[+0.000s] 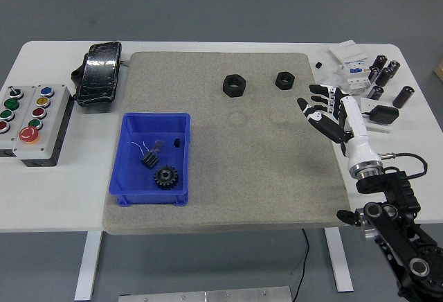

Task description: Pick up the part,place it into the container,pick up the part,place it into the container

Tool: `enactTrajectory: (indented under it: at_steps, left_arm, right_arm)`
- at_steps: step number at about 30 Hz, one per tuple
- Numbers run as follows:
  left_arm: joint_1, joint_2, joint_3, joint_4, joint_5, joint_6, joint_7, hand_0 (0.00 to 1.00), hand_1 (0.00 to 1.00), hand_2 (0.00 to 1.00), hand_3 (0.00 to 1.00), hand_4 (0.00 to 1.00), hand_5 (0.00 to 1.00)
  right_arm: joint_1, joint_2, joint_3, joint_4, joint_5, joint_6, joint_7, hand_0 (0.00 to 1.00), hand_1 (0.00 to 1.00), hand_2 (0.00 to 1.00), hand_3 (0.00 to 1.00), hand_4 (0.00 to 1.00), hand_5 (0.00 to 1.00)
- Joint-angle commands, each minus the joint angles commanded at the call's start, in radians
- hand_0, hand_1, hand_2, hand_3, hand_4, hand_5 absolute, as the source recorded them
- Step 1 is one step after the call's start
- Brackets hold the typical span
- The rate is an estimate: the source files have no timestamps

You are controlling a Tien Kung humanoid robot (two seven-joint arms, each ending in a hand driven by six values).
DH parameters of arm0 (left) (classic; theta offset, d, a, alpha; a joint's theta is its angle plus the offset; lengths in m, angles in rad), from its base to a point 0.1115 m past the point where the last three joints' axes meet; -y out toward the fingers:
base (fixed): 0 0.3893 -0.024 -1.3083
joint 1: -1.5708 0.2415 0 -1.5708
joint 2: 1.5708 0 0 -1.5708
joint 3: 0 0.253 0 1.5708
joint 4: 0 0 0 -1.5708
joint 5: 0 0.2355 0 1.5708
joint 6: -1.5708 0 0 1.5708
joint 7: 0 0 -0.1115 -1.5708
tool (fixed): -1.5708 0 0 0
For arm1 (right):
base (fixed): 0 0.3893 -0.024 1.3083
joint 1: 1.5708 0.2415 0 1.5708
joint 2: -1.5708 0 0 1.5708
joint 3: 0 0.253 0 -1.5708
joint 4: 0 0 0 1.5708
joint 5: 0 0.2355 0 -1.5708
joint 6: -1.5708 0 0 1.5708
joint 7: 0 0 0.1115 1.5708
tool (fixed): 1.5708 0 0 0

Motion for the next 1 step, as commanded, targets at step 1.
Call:
enactTrajectory:
  at_steps: [1]
  left_arm:
    - [0.000,0.000,-0.002,0.000,0.000,-0.001,0.001,0.644,0.522,0.531,0.617,0.668,0.343]
  right_arm:
    - [0.002,-0.001,-0.005,0.004,0.005,-0.001,0.007,0.653,0.696,0.708,0.659,0.838,0.406]
